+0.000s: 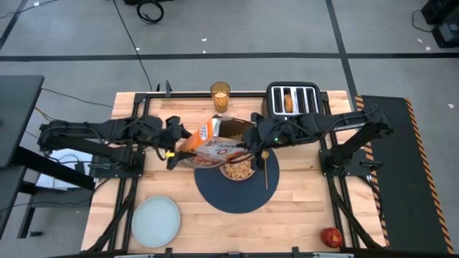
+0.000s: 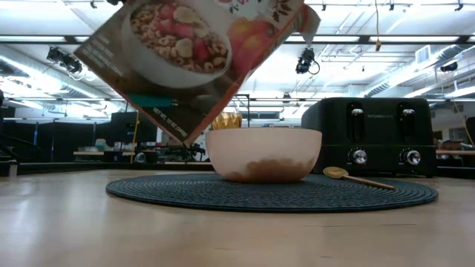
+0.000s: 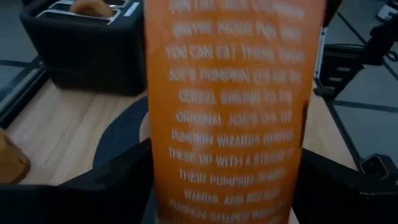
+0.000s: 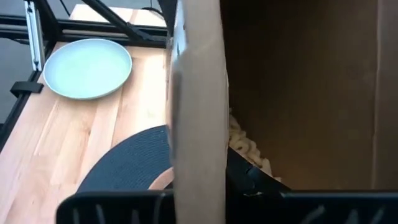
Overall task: Arrange a breakfast setting
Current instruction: Pour the cereal from the cereal box into the bowl
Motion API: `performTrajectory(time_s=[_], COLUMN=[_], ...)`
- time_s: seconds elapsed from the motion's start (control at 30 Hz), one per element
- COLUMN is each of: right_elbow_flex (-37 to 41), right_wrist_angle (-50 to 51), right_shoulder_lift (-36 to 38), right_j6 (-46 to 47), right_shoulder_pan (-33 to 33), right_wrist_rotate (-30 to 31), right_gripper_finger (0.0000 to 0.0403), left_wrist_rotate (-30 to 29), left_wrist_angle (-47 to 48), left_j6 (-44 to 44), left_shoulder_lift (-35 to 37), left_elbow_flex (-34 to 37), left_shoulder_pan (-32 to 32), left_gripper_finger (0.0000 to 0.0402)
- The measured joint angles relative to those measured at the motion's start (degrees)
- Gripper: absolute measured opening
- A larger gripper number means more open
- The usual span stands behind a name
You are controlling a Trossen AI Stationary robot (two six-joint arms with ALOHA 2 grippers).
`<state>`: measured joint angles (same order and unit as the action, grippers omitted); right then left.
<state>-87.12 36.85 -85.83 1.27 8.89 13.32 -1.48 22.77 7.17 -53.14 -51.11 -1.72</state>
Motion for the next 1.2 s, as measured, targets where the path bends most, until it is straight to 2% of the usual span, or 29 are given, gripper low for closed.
performTrajectory(time_s=[0.37,0.5,0.7,0.83,0.97,1.07,1.2], right_elbow_flex=[0.0,0.0,0.0,0.0,-1.7,-2.6,-2.7], right_wrist_angle=[-0.2,-0.1,-2.7,-3.8,-2.9,-2.6,-2.6], right_shoulder_lift=[-1.8,-1.9,-1.9,-1.3,1.6,5.0,8.7], right_j6=[0.0,0.2,0.1,-1.1,-1.2,-1.1,0.3], right_shoulder_pan=[-0.4,-0.4,-0.3,0.4,1.7,3.2,5.6], right_wrist_rotate=[-0.4,-0.5,-0.5,-0.6,3.1,7.3,9.9], right_gripper_finger=[0.0002,0.0011,0.0039,0.0079,0.0133,0.0165,0.0190], left_wrist_rotate=[1.4,1.7,1.6,2.1,1.9,-3.3,-15.7], left_wrist_angle=[-1.9,-1.8,0.3,4.9,10.7,18.0,23.4], left_j6=[1.4,0.9,1.2,1.5,1.5,1.5,1.2], left_shoulder_lift=[-8.3,-8.7,-7.9,-6.0,-2.5,0.5,4.8], left_elbow_flex=[-4.5,-4.5,-4.5,-4.6,-5.0,-8.0,-11.4], left_shoulder_pan=[-0.1,-0.1,-0.1,-0.1,0.0,0.0,0.0], left_gripper_finger=[0.0307,0.0257,0.0147,0.0098,0.0070,0.0059,0.0050])
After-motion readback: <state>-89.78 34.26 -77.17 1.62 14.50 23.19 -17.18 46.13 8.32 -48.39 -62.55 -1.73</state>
